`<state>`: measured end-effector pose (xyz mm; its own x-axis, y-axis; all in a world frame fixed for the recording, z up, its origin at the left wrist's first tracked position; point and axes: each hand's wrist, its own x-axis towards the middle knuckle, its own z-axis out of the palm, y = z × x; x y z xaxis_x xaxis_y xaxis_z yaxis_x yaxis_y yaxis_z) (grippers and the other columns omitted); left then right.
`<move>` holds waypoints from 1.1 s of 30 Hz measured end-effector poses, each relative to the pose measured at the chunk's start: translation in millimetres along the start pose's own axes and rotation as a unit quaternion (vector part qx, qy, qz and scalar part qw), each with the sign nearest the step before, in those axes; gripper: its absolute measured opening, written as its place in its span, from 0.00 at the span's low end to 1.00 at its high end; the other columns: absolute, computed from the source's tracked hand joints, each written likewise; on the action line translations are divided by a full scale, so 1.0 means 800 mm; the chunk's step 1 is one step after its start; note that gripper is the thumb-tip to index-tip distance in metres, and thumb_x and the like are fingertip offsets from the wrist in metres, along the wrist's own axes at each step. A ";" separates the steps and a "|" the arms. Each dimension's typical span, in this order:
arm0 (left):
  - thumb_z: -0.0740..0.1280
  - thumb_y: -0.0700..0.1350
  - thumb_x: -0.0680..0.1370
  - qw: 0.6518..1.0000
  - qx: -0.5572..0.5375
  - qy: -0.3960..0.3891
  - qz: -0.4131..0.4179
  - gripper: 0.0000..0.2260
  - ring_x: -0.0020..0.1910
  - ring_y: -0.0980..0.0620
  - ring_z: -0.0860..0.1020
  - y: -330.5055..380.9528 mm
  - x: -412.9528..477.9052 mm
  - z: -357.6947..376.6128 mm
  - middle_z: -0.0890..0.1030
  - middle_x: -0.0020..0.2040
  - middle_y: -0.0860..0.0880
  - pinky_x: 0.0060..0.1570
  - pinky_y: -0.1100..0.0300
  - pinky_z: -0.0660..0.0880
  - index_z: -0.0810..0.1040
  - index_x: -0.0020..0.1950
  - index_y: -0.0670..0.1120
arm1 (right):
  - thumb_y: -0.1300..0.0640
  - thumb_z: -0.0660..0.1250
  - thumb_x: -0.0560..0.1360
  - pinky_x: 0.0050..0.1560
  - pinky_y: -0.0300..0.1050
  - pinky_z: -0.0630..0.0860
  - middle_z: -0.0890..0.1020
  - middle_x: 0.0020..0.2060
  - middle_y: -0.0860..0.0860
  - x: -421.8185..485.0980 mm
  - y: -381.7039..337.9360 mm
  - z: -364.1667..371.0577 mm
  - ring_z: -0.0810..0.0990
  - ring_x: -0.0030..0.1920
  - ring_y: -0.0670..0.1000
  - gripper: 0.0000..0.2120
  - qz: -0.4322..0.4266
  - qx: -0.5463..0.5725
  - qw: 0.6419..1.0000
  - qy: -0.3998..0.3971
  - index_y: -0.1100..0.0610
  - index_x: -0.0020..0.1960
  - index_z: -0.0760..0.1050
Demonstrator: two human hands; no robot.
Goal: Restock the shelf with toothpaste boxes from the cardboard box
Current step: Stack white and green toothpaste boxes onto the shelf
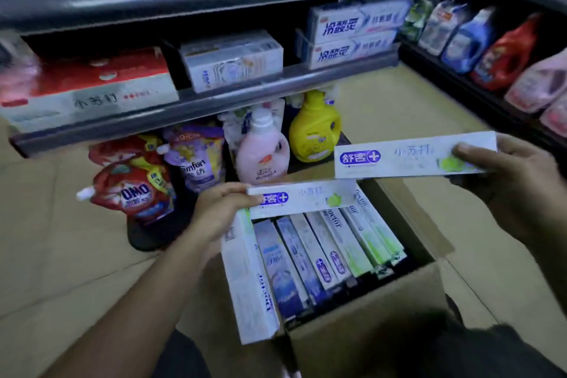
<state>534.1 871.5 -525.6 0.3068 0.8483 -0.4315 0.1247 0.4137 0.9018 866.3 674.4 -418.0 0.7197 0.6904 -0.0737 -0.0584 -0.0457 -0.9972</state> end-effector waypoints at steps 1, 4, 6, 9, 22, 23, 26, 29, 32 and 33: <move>0.80 0.35 0.66 1.000 0.015 -0.004 -0.016 0.10 0.44 0.43 0.85 -0.012 0.006 0.015 0.86 0.50 0.36 0.50 0.48 0.83 0.87 0.46 0.42 | 0.58 0.75 0.68 0.39 0.42 0.82 0.84 0.45 0.58 0.002 0.012 -0.006 0.83 0.43 0.56 0.24 0.022 -0.004 1.000 0.008 0.66 0.60 0.78; 0.82 0.36 0.65 0.994 0.085 -0.002 -0.064 0.12 0.52 0.38 0.84 -0.040 0.025 0.050 0.86 0.51 0.37 0.59 0.43 0.80 0.87 0.47 0.40 | 0.56 0.77 0.64 0.41 0.43 0.83 0.85 0.43 0.58 0.006 0.045 -0.013 0.84 0.42 0.55 0.24 0.070 -0.034 0.997 0.006 0.64 0.58 0.79; 0.82 0.37 0.65 0.986 0.141 0.002 -0.090 0.10 0.50 0.39 0.85 -0.052 0.040 0.061 0.87 0.49 0.39 0.50 0.50 0.81 0.87 0.44 0.41 | 0.59 0.77 0.68 0.43 0.46 0.82 0.85 0.43 0.59 0.009 0.064 -0.012 0.84 0.41 0.56 0.20 0.083 -0.049 0.995 0.001 0.66 0.57 0.79; 0.82 0.39 0.66 0.969 0.214 -0.017 -0.122 0.12 0.46 0.41 0.84 -0.065 0.060 0.066 0.86 0.50 0.40 0.41 0.56 0.76 0.87 0.46 0.38 | 0.63 0.76 0.71 0.40 0.45 0.83 0.84 0.43 0.60 0.013 0.086 -0.006 0.85 0.39 0.54 0.17 0.102 -0.054 0.993 0.019 0.67 0.57 0.78; 0.82 0.42 0.67 0.965 0.253 -0.037 -0.058 0.11 0.43 0.50 0.79 -0.057 0.080 0.045 0.83 0.44 0.49 0.40 0.61 0.72 0.84 0.43 0.43 | 0.63 0.78 0.69 0.35 0.45 0.83 0.86 0.41 0.59 0.010 0.116 0.042 0.86 0.37 0.54 0.14 0.184 -0.074 0.980 -0.036 0.65 0.52 0.79; 0.82 0.42 0.68 0.975 0.217 -0.018 -0.047 0.09 0.44 0.50 0.81 -0.056 0.080 0.041 0.85 0.45 0.48 0.41 0.60 0.73 0.86 0.44 0.42 | 0.64 0.78 0.69 0.37 0.46 0.84 0.86 0.39 0.58 0.011 0.119 0.049 0.86 0.38 0.54 0.14 0.196 -0.068 0.977 -0.049 0.64 0.51 0.78; 0.80 0.42 0.70 0.991 0.125 0.023 -0.033 0.08 0.39 0.51 0.83 -0.042 0.073 0.031 0.86 0.41 0.46 0.38 0.61 0.75 0.87 0.46 0.41 | 0.66 0.77 0.68 0.41 0.51 0.85 0.85 0.39 0.57 0.013 0.128 0.073 0.87 0.40 0.56 0.13 0.242 -0.047 0.965 -0.095 0.60 0.48 0.76; 0.79 0.43 0.72 0.997 0.036 0.052 -0.053 0.08 0.29 0.51 0.80 -0.026 0.067 0.022 0.81 0.31 0.48 0.30 0.63 0.73 0.85 0.44 0.40 | 0.71 0.75 0.68 0.45 0.60 0.84 0.86 0.39 0.59 0.007 0.148 0.099 0.87 0.42 0.60 0.15 0.294 -0.014 0.948 -0.123 0.59 0.44 0.71; 0.78 0.44 0.72 0.996 -0.019 0.060 -0.069 0.11 0.31 0.47 0.77 -0.012 0.062 0.015 0.77 0.33 0.43 0.32 0.59 0.72 0.83 0.47 0.38 | 0.71 0.77 0.66 0.37 0.51 0.83 0.83 0.37 0.59 -0.002 0.179 0.107 0.85 0.36 0.56 0.16 0.320 -0.086 0.933 -0.139 0.58 0.41 0.72; 0.78 0.44 0.72 0.995 -0.030 0.063 -0.075 0.10 0.28 0.49 0.76 -0.009 0.060 0.014 0.75 0.30 0.44 0.29 0.61 0.71 0.82 0.45 0.39 | 0.69 0.79 0.66 0.34 0.47 0.80 0.83 0.38 0.59 -0.006 0.189 0.106 0.83 0.34 0.55 0.16 0.318 -0.147 0.923 -0.161 0.58 0.43 0.73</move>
<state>558.3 905.6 -552.2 0.1688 0.8086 -0.5636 0.1015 0.5545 0.8260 795.3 725.5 -567.5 0.3599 0.6332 -0.6852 -0.1736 -0.6762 -0.7160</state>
